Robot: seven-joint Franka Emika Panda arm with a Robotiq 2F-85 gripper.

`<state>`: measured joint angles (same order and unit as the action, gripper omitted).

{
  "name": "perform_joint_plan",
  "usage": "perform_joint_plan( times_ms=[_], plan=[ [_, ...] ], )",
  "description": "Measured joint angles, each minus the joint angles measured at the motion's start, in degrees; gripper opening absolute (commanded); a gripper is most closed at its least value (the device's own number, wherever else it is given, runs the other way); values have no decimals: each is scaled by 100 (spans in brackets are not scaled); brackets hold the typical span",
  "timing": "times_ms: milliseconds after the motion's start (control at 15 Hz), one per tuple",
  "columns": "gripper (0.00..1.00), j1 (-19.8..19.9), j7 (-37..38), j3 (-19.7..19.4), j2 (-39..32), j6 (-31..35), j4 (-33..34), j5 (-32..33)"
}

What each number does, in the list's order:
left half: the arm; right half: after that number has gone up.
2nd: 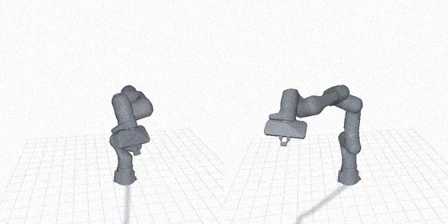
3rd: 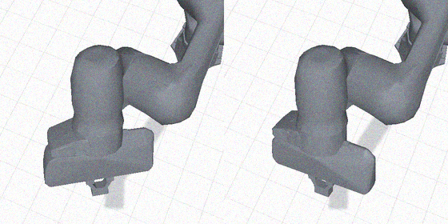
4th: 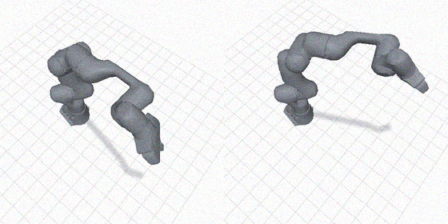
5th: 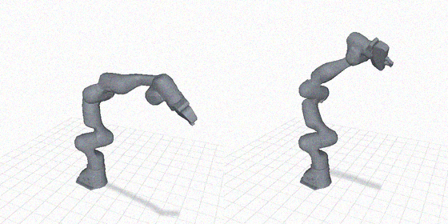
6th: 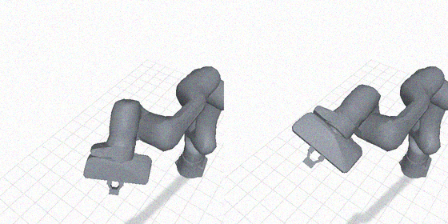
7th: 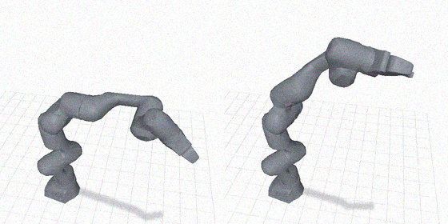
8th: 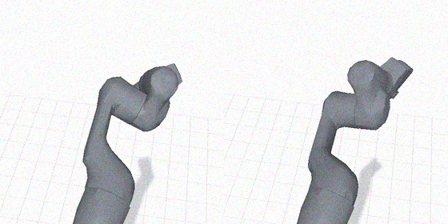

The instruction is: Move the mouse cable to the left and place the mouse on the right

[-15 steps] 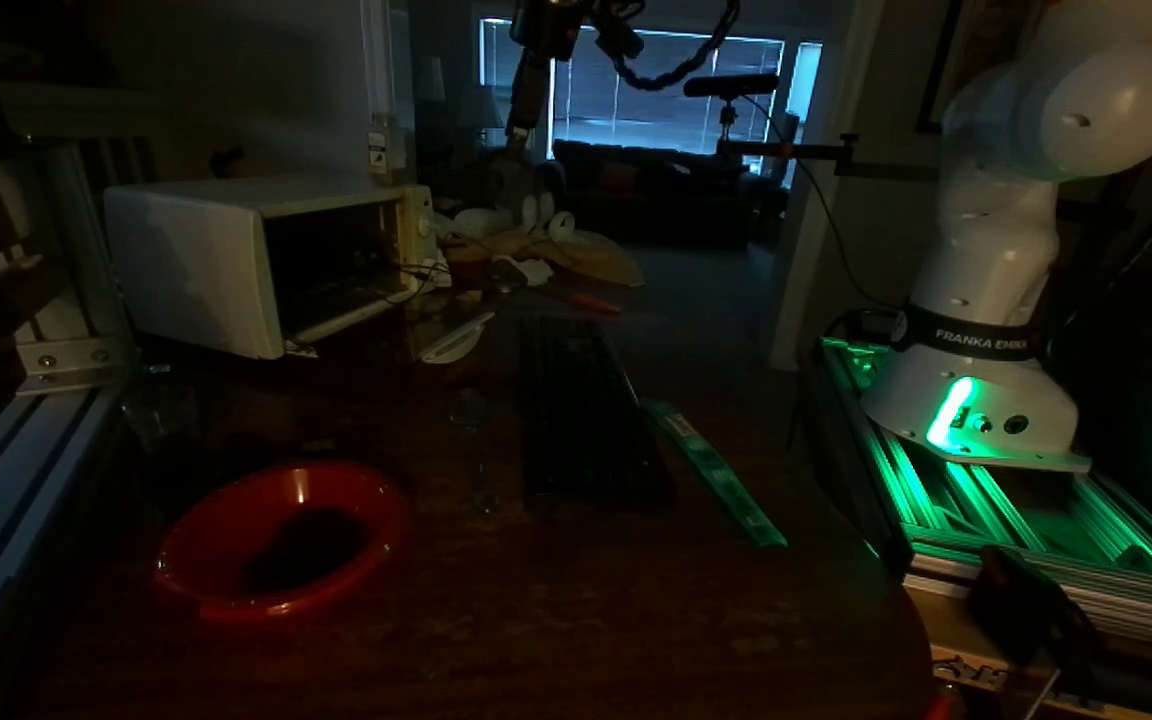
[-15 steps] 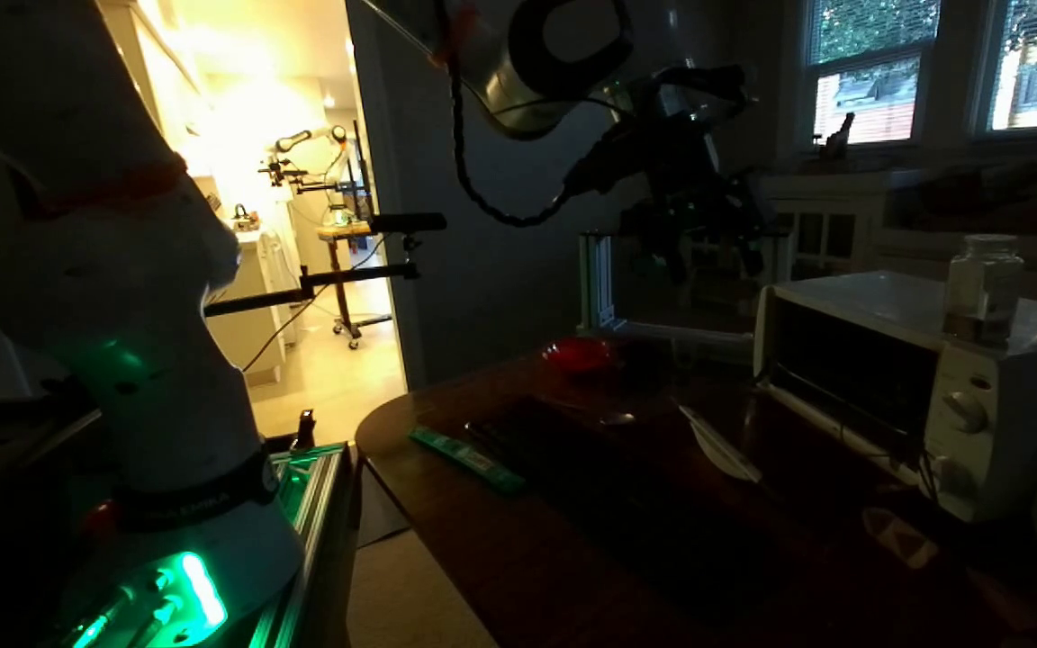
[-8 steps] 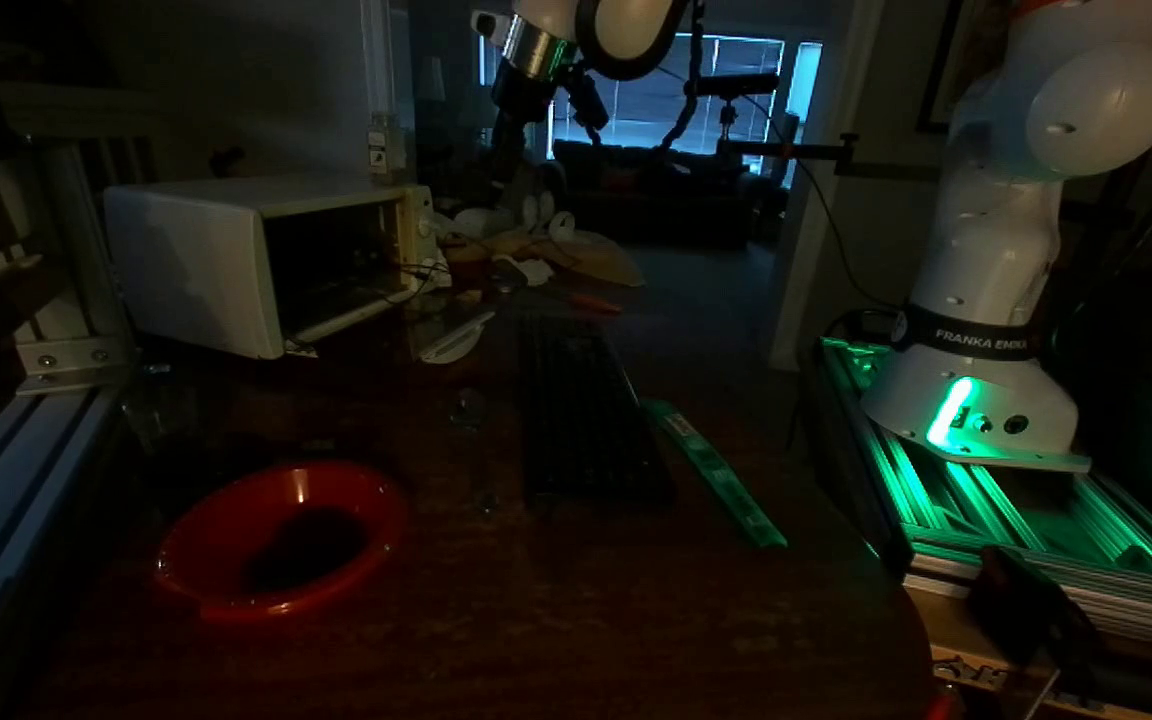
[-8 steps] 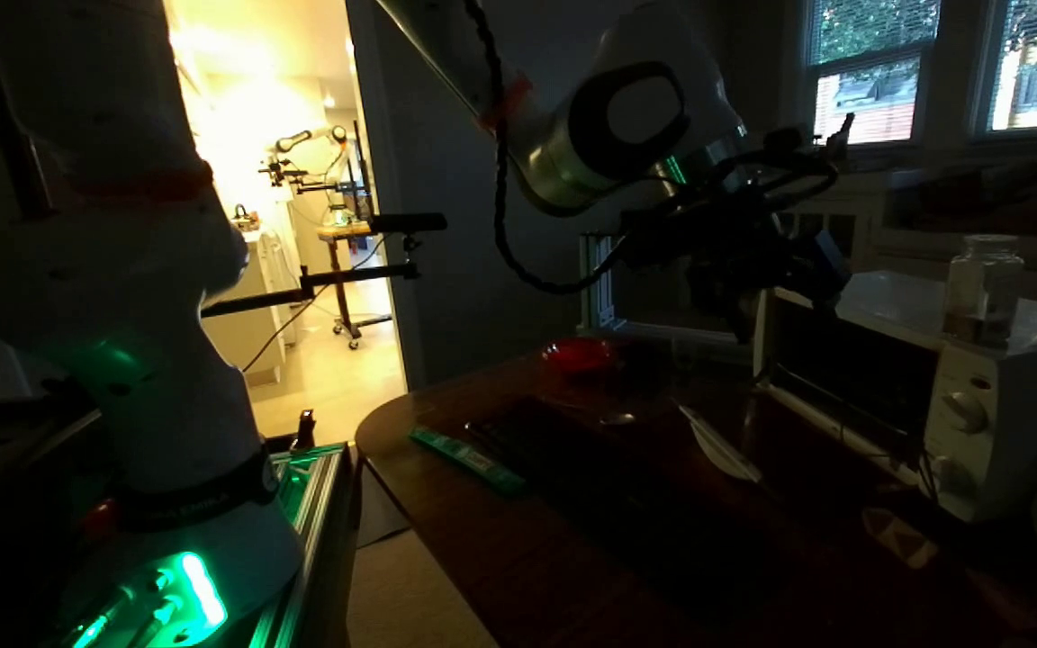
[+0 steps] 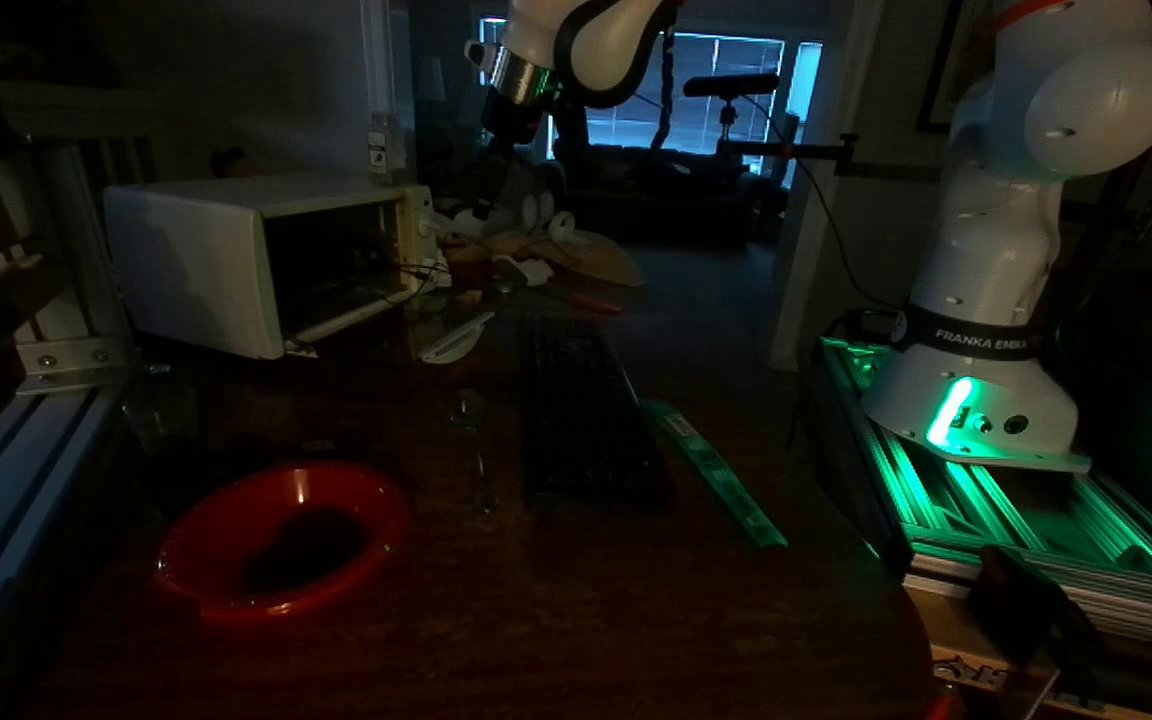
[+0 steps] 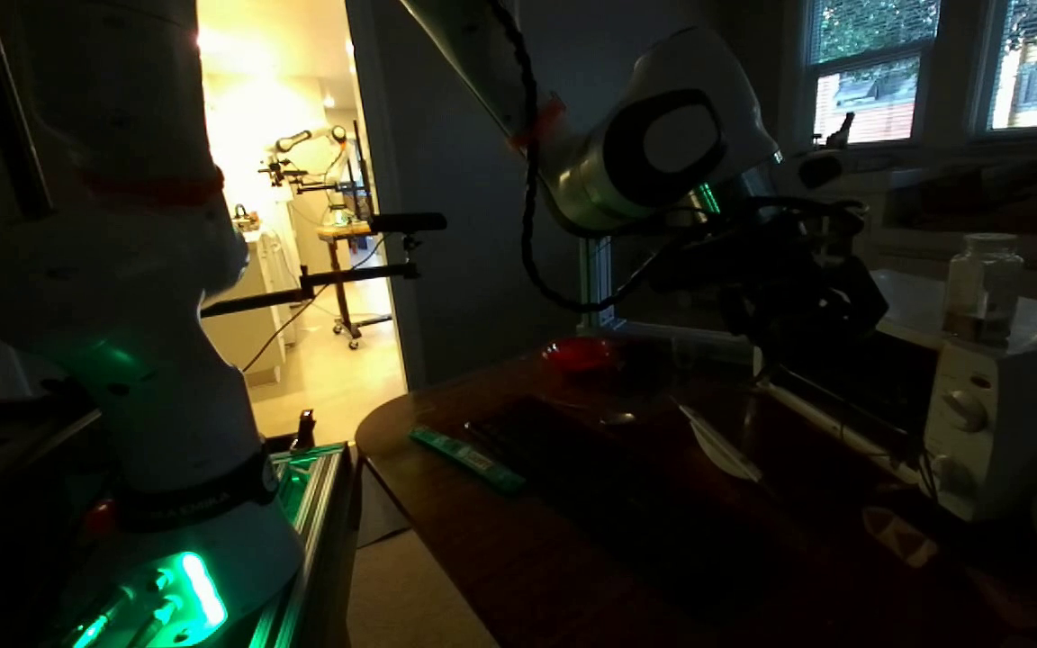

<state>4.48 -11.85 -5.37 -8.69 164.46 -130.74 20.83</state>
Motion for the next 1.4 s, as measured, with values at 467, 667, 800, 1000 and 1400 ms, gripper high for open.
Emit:
perform_joint_plan(
  times_ms=[467,667,800,1000,1400],
  plan=[
    [100,32,-491,10,-209,0,201,-15],
    [100,132,-965,31,-547,0,517,-21],
    [100,255,-1281,80,-814,0,755,-62],
    [100,452,-1651,144,-1236,12,1115,-79],
    [59,631,-1821,164,-1984,198,1660,-77]
  ],
)
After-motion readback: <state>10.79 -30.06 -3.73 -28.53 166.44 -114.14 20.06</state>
